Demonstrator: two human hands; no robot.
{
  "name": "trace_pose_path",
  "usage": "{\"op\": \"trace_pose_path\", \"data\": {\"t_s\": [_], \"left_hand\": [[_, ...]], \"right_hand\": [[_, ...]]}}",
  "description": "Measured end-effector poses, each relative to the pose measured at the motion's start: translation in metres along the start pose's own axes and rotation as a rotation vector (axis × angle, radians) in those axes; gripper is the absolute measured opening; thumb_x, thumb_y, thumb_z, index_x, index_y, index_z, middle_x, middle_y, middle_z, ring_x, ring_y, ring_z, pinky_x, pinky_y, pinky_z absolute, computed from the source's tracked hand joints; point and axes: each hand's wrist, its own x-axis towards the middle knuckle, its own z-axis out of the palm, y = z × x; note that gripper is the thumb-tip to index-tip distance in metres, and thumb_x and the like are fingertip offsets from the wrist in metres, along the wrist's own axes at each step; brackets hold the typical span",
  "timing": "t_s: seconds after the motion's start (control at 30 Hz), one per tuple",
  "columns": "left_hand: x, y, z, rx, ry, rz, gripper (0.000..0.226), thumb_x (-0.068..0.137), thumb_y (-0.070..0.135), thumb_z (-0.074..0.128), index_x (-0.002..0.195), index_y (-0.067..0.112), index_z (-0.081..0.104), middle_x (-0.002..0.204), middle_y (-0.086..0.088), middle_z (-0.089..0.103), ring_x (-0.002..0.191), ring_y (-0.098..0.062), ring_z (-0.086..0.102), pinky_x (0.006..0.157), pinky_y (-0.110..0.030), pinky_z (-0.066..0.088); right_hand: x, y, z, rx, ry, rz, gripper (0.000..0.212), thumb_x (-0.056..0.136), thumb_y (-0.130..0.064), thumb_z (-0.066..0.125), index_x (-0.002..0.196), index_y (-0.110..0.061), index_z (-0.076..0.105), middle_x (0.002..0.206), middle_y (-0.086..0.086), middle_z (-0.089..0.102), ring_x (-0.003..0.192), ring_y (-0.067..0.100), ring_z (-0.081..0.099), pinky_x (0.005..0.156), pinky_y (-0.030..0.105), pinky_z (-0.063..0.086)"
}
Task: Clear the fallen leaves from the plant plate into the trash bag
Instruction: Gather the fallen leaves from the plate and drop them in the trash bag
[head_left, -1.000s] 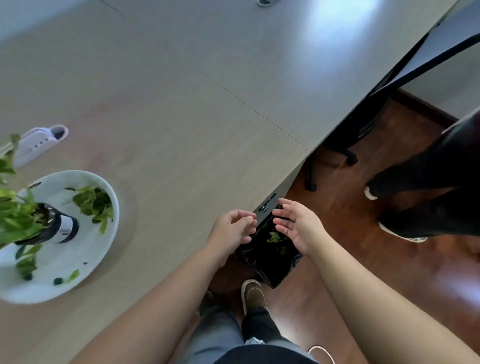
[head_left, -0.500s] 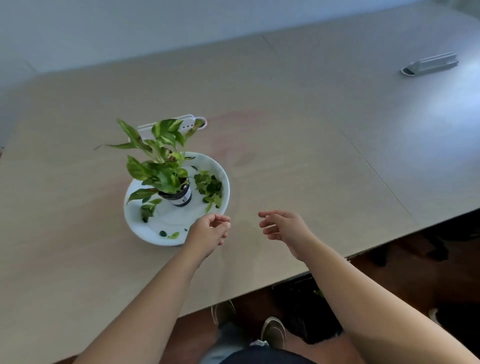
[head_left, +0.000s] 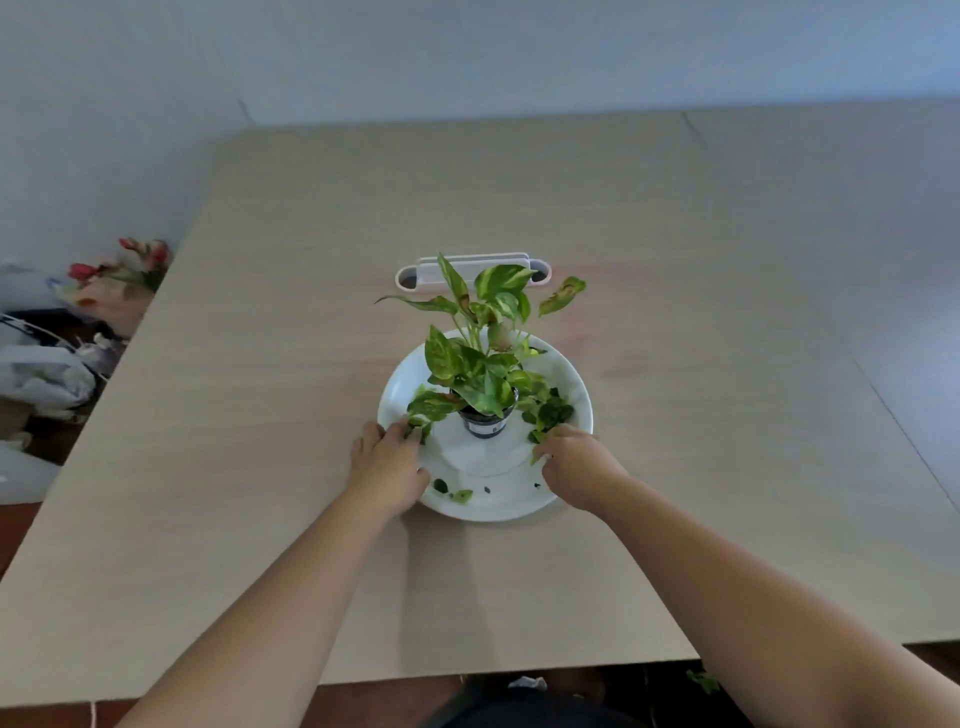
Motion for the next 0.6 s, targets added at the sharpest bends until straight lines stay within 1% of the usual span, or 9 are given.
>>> {"op": "trace_pose_path", "data": {"t_s": [0.03, 0.1, 0.17, 0.27, 0.3, 0.37, 0.47, 0.53, 0.6], "left_hand": [[0.003, 0.000, 0.001, 0.018, -0.024, 0.009, 0.062, 0.084, 0.036, 0.047, 0.143, 0.023, 0.033, 0.152, -0.001, 0.030, 0.124, -0.034, 0.030, 0.101, -0.042, 0.029], [0.008, -0.003, 0.002, 0.036, -0.057, 0.023, 0.068, 0.084, 0.036, 0.044, 0.147, 0.025, 0.024, 0.155, 0.000, 0.024, 0.131, -0.033, 0.023, 0.105, -0.043, 0.021], [0.009, -0.003, 0.003, 0.031, -0.066, 0.036, 0.065, 0.084, 0.034, 0.041, 0.147, 0.024, 0.025, 0.154, 0.001, 0.026, 0.137, -0.031, 0.016, 0.109, -0.044, 0.013], [0.006, -0.004, 0.006, -0.005, 0.024, 0.052, 0.045, 0.083, 0.028, 0.040, 0.125, 0.021, 0.053, 0.135, 0.002, 0.048, 0.133, -0.029, 0.021, 0.105, -0.041, 0.009], [0.004, -0.005, 0.007, -0.015, 0.061, 0.056, 0.038, 0.083, 0.028, 0.040, 0.115, 0.021, 0.060, 0.126, 0.003, 0.055, 0.129, -0.027, 0.025, 0.102, -0.040, 0.009], [0.001, -0.006, 0.010, -0.041, 0.120, 0.071, 0.031, 0.084, 0.029, 0.042, 0.104, 0.024, 0.065, 0.113, 0.007, 0.060, 0.122, -0.025, 0.032, 0.098, -0.037, 0.012], [0.000, -0.007, 0.013, -0.105, 0.154, 0.094, 0.033, 0.083, 0.037, 0.048, 0.112, 0.027, 0.061, 0.118, 0.006, 0.058, 0.123, -0.024, 0.037, 0.103, -0.037, 0.020], [0.001, -0.003, 0.013, -0.114, 0.110, 0.098, 0.047, 0.083, 0.045, 0.051, 0.126, 0.026, 0.054, 0.130, 0.003, 0.052, 0.129, -0.023, 0.039, 0.111, -0.038, 0.019], [0.001, 0.005, 0.014, -0.103, 0.060, 0.107, 0.054, 0.084, 0.051, 0.048, 0.131, 0.024, 0.051, 0.133, -0.001, 0.051, 0.128, -0.023, 0.044, 0.116, -0.039, 0.014]], "right_hand": [[0.004, -0.001, 0.001, -0.106, -0.022, 0.003, 0.045, 0.089, -0.021, 0.046, 0.133, -0.025, 0.054, 0.138, 0.000, 0.046, 0.130, 0.024, 0.043, 0.117, 0.042, 0.022], [0.009, -0.005, 0.005, -0.188, -0.050, 0.035, 0.049, 0.089, -0.024, 0.046, 0.138, -0.024, 0.047, 0.143, 0.001, 0.039, 0.138, 0.023, 0.032, 0.117, 0.054, 0.000], [0.012, -0.008, 0.010, -0.201, -0.067, 0.083, 0.052, 0.090, -0.023, 0.042, 0.142, -0.023, 0.040, 0.146, 0.001, 0.034, 0.142, 0.024, 0.025, 0.113, 0.060, -0.009], [0.013, -0.015, 0.012, -0.222, -0.066, 0.114, 0.045, 0.089, -0.021, 0.039, 0.133, -0.023, 0.049, 0.133, 0.000, 0.046, 0.132, 0.023, 0.040, 0.113, 0.063, -0.004], [0.013, -0.018, 0.012, -0.211, -0.057, 0.125, 0.040, 0.089, -0.018, 0.039, 0.123, -0.023, 0.056, 0.124, -0.001, 0.052, 0.123, 0.022, 0.048, 0.115, 0.061, 0.002], [0.011, -0.021, 0.010, -0.201, -0.014, 0.123, 0.039, 0.087, -0.013, 0.037, 0.110, -0.027, 0.066, 0.111, -0.005, 0.062, 0.107, 0.019, 0.055, 0.111, 0.047, 0.016], [0.013, -0.017, 0.006, -0.199, 0.119, 0.094, 0.041, 0.089, -0.016, 0.041, 0.120, -0.033, 0.062, 0.116, -0.006, 0.057, 0.107, 0.017, 0.053, 0.103, 0.036, 0.021], [0.015, -0.012, 0.003, -0.194, 0.112, 0.116, 0.042, 0.089, -0.018, 0.044, 0.126, -0.031, 0.057, 0.120, -0.003, 0.052, 0.108, 0.018, 0.054, 0.110, 0.039, 0.017], [0.016, -0.012, 0.001, -0.204, 0.042, 0.136, 0.042, 0.087, -0.016, 0.043, 0.124, -0.028, 0.059, 0.120, -0.002, 0.052, 0.110, 0.019, 0.054, 0.115, 0.044, 0.010]]}}
